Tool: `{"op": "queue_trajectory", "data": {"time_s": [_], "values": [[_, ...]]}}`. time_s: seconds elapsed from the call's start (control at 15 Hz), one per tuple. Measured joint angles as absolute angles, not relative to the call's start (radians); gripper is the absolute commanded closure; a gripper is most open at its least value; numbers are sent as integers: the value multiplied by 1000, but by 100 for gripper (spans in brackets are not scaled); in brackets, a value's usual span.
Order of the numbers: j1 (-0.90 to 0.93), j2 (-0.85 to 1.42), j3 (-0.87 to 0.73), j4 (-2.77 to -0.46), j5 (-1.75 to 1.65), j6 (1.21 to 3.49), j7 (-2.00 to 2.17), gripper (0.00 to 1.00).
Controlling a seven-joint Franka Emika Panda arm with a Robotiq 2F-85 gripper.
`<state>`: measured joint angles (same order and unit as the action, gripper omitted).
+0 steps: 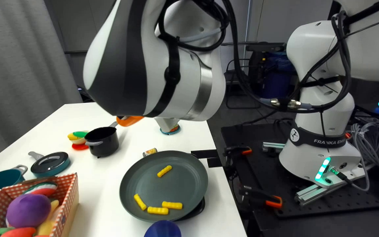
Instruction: Pour the contents in the orange cup onto the grey plate
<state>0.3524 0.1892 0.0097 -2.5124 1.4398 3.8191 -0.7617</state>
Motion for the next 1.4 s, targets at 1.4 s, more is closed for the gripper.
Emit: {"op": "queue_trajectory", "data": {"time_s": [1.4], "values": [[360, 390, -130, -2335, 1335, 3345, -1013, 99]]}}
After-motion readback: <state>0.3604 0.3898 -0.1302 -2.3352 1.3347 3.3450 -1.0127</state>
